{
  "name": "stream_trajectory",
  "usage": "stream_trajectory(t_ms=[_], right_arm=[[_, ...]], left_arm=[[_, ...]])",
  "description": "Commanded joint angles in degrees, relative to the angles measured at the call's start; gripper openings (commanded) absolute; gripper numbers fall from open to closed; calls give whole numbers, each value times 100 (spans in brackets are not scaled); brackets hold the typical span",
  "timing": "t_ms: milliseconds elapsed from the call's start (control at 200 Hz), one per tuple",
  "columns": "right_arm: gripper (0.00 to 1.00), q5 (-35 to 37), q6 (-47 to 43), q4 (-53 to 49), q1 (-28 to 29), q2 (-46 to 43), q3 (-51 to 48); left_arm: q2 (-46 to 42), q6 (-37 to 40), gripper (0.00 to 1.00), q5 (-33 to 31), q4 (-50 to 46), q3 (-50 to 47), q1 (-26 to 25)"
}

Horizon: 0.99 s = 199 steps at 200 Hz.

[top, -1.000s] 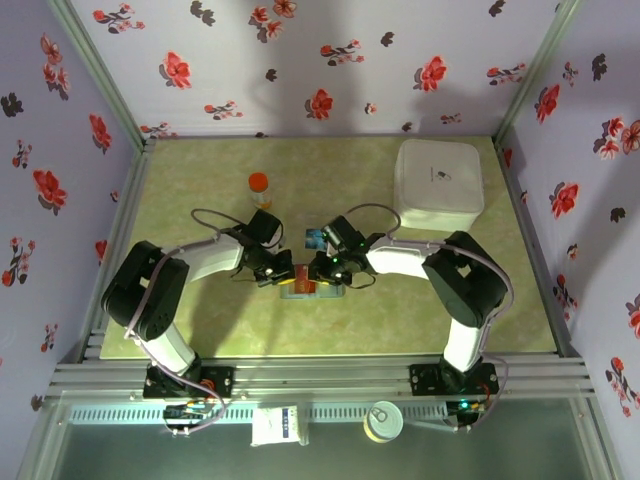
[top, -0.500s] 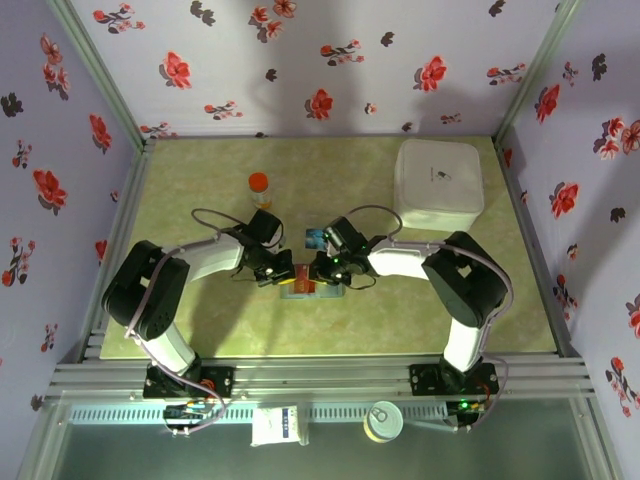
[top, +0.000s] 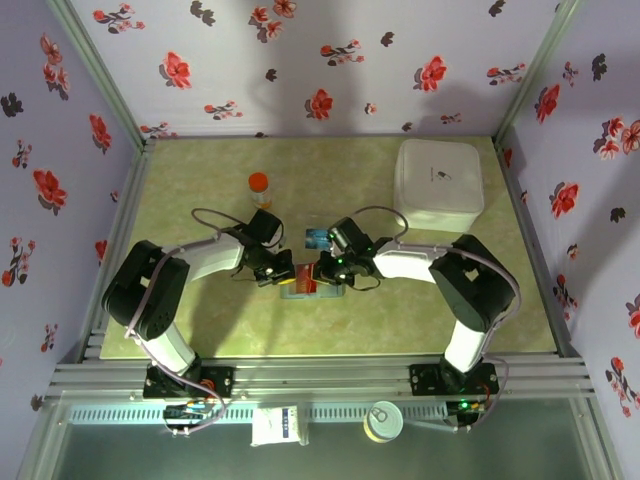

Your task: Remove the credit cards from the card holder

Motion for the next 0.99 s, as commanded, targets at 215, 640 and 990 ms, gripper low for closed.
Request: stream_trajectory(t_ms=[215, 640, 990], right_arm=[[10, 250, -154, -535, -141, -546, -251], [9, 682, -984, -1823, -141, -935, 402], [4, 1279, -3492, -3848, -149, -932, 1533]], left_arm=[[95, 189, 0, -220, -405, 46, -9], [-214, 174, 0, -144, -419, 133, 1], [-613, 164, 3, -229, -429, 94, 54]])
